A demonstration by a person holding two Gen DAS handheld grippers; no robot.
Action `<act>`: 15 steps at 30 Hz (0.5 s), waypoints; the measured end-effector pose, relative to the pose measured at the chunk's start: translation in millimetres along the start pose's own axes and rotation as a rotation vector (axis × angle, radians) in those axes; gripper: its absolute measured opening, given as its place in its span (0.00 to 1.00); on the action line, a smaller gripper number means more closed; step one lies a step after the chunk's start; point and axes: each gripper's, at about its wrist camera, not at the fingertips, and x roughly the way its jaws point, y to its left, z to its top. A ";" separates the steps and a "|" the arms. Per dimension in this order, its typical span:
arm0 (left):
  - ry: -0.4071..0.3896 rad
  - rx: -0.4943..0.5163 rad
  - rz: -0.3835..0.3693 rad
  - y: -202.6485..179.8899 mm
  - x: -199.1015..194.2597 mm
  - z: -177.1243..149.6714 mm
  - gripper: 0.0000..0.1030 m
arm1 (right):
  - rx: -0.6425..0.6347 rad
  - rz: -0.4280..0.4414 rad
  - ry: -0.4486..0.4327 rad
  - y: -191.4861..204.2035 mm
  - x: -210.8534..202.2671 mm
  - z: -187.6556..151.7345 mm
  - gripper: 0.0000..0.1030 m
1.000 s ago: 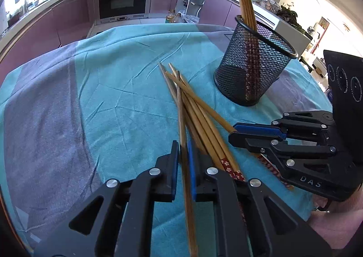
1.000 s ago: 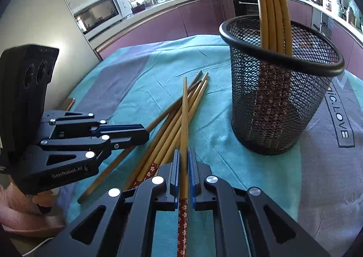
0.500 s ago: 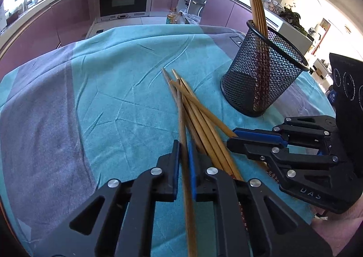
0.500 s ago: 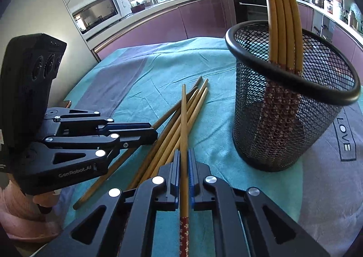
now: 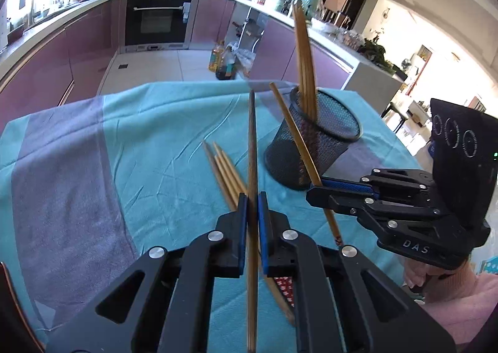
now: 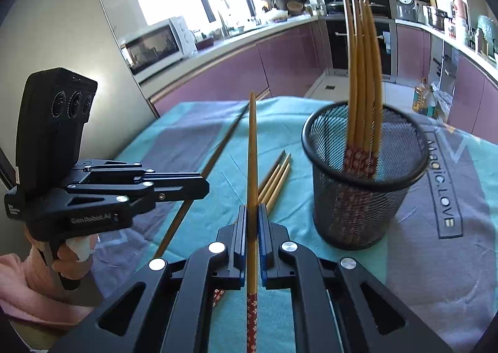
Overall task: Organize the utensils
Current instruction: 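Raise both held chopsticks upright and carry them over the mesh cup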
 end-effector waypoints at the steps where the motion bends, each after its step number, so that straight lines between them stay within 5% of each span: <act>1: -0.008 0.000 -0.007 -0.9 -4.0 1.7 0.07 | -0.001 0.001 -0.008 0.3 -3.2 1.1 0.06; 15: -0.135 0.038 -0.064 -16.8 -63.2 30.8 0.07 | 0.014 -0.012 -0.154 -16.4 -63.5 20.0 0.06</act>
